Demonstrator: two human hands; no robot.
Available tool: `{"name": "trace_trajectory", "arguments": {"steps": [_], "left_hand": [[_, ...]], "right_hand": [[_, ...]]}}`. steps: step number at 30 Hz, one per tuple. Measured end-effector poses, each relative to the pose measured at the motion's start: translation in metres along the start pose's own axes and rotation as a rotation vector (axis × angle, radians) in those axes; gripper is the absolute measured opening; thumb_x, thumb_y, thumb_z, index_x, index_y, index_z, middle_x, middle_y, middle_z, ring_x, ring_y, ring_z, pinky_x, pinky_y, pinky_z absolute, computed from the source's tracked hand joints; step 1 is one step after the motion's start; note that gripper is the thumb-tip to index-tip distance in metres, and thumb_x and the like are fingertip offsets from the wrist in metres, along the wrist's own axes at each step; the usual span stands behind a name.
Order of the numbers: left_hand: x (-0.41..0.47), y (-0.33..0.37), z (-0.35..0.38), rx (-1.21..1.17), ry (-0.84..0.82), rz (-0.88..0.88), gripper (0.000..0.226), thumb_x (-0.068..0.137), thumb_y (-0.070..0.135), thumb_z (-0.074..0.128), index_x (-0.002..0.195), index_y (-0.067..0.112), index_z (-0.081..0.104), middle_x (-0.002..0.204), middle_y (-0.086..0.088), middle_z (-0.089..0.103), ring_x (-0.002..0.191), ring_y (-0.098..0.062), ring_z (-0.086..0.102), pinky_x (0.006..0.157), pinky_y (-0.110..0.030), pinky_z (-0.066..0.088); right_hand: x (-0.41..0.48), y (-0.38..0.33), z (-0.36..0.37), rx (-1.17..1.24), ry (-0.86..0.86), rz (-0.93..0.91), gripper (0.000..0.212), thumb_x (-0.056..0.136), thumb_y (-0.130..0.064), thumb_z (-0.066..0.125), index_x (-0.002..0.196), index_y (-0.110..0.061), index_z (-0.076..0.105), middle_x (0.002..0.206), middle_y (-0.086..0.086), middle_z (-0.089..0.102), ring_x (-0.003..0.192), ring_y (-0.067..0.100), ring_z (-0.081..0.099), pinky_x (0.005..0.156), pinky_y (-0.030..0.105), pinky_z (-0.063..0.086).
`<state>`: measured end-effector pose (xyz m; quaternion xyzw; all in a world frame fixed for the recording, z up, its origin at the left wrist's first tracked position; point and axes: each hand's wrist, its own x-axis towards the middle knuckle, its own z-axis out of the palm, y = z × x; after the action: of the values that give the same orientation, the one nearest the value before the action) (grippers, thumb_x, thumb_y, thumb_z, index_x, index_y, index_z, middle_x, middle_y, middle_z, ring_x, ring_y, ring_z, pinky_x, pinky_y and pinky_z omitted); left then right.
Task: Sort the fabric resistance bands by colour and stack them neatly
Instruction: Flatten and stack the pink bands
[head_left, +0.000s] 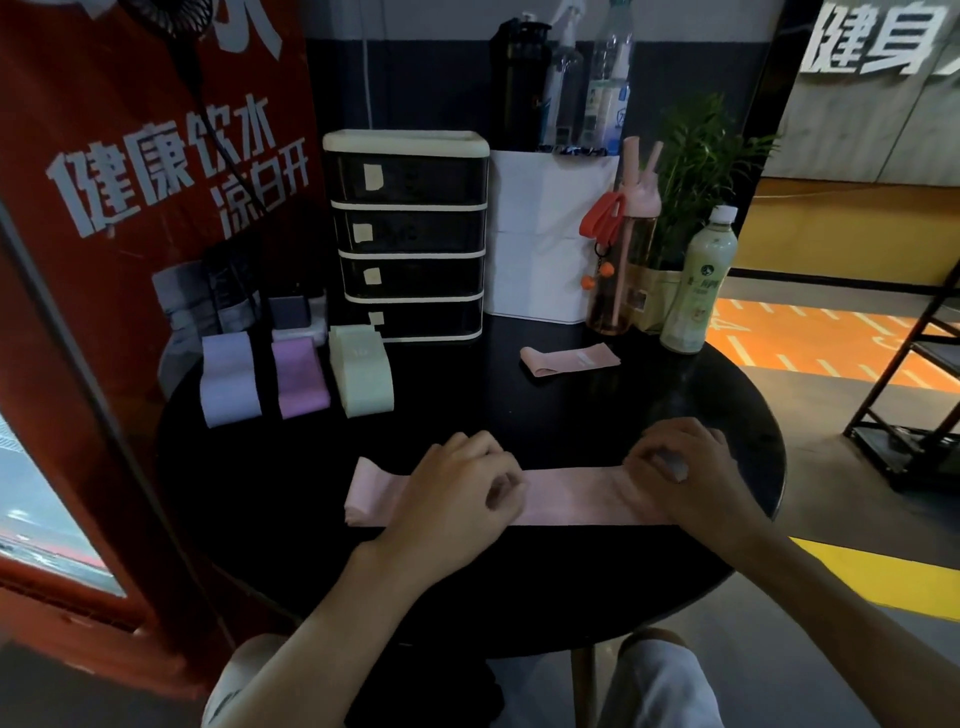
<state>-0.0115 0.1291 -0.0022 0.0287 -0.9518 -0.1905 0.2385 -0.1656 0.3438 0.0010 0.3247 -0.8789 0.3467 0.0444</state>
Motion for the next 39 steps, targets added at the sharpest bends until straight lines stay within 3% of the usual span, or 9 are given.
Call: {"name": "trace_trajectory", "arguments": {"steps": [3, 7, 12, 15, 27, 32, 35, 37, 39], "left_hand": [[0.0, -0.003, 0.003, 0.002, 0.005, -0.002, 0.009, 0.09, 0.034, 0.063, 0.094, 0.03, 0.07, 0.095, 0.016, 0.056, 0.09, -0.006, 0.05, 0.084, -0.03, 0.042], [-0.001, -0.004, 0.003, -0.026, -0.001, -0.015, 0.008, 0.09, 0.034, 0.063, 0.095, 0.032, 0.069, 0.096, 0.018, 0.055, 0.091, -0.003, 0.048, 0.085, -0.026, 0.04], [0.001, -0.003, 0.0, -0.075, -0.029, -0.044, 0.009, 0.089, 0.034, 0.064, 0.096, 0.032, 0.069, 0.098, 0.018, 0.054, 0.093, -0.002, 0.047, 0.086, -0.024, 0.04], [0.001, -0.005, 0.002, -0.095, -0.021, -0.045, 0.008, 0.091, 0.037, 0.062, 0.095, 0.033, 0.068, 0.098, 0.018, 0.053, 0.094, -0.001, 0.045, 0.085, -0.02, 0.038], [0.003, -0.01, 0.006, -0.074, -0.009, -0.03, 0.005, 0.087, 0.037, 0.064, 0.088, 0.032, 0.066, 0.093, 0.018, 0.053, 0.091, -0.004, 0.046, 0.081, -0.016, 0.035], [0.002, -0.008, 0.004, -0.078, -0.031, -0.031, 0.008, 0.089, 0.039, 0.06, 0.09, 0.034, 0.065, 0.094, 0.019, 0.052, 0.095, -0.001, 0.045, 0.08, -0.014, 0.033], [0.002, -0.007, 0.002, -0.072, -0.034, -0.028, 0.006, 0.089, 0.038, 0.061, 0.091, 0.034, 0.065, 0.094, 0.019, 0.052, 0.095, -0.002, 0.045, 0.081, -0.014, 0.034], [0.003, -0.006, 0.001, -0.074, -0.044, -0.037, 0.006, 0.09, 0.036, 0.061, 0.094, 0.034, 0.066, 0.096, 0.019, 0.052, 0.097, -0.001, 0.044, 0.081, -0.013, 0.033], [0.003, -0.007, 0.003, -0.055, -0.045, -0.024, 0.009, 0.091, 0.038, 0.059, 0.096, 0.034, 0.066, 0.096, 0.019, 0.051, 0.095, -0.002, 0.045, 0.082, -0.015, 0.033]], "right_hand": [[0.036, -0.001, -0.007, 0.034, 0.048, -0.04, 0.007, 0.082, -0.037, 0.067, 0.075, -0.039, 0.066, 0.092, -0.014, 0.064, 0.094, 0.01, 0.059, 0.087, 0.047, 0.05], [0.094, 0.003, 0.001, 0.018, 0.027, 0.025, 0.004, 0.084, -0.033, 0.069, 0.086, -0.033, 0.066, 0.096, -0.01, 0.062, 0.094, 0.014, 0.06, 0.089, 0.046, 0.051], [0.149, 0.018, 0.022, -0.109, -0.051, 0.185, 0.042, 0.082, -0.043, 0.065, 0.123, -0.037, 0.06, 0.129, 0.003, 0.058, 0.122, 0.03, 0.05, 0.103, 0.048, 0.042], [0.165, 0.023, 0.033, -0.21, -0.079, 0.261, 0.046, 0.088, -0.046, 0.058, 0.133, -0.04, 0.052, 0.141, 0.003, 0.047, 0.132, 0.032, 0.035, 0.105, 0.046, 0.029], [0.179, 0.041, 0.042, -0.179, -0.061, 0.196, 0.039, 0.089, -0.026, 0.06, 0.126, -0.015, 0.061, 0.139, -0.001, 0.04, 0.129, 0.02, 0.041, 0.107, 0.041, 0.033], [0.176, 0.04, 0.04, -0.078, -0.016, 0.092, 0.026, 0.083, -0.002, 0.059, 0.106, 0.006, 0.069, 0.127, 0.016, 0.046, 0.115, 0.02, 0.048, 0.092, 0.016, 0.033], [0.178, 0.034, 0.036, -0.007, -0.016, 0.091, 0.03, 0.076, -0.011, 0.056, 0.096, 0.005, 0.073, 0.128, 0.016, 0.051, 0.115, 0.031, 0.055, 0.089, 0.024, 0.044], [0.169, 0.014, 0.025, 0.017, -0.031, 0.054, 0.021, 0.081, -0.001, 0.057, 0.092, 0.003, 0.074, 0.121, 0.011, 0.059, 0.104, 0.024, 0.06, 0.082, 0.019, 0.046], [0.159, -0.003, 0.018, 0.018, -0.035, -0.015, 0.021, 0.084, 0.004, 0.054, 0.091, -0.003, 0.073, 0.107, 0.007, 0.065, 0.092, 0.022, 0.062, 0.076, 0.029, 0.046]]}}
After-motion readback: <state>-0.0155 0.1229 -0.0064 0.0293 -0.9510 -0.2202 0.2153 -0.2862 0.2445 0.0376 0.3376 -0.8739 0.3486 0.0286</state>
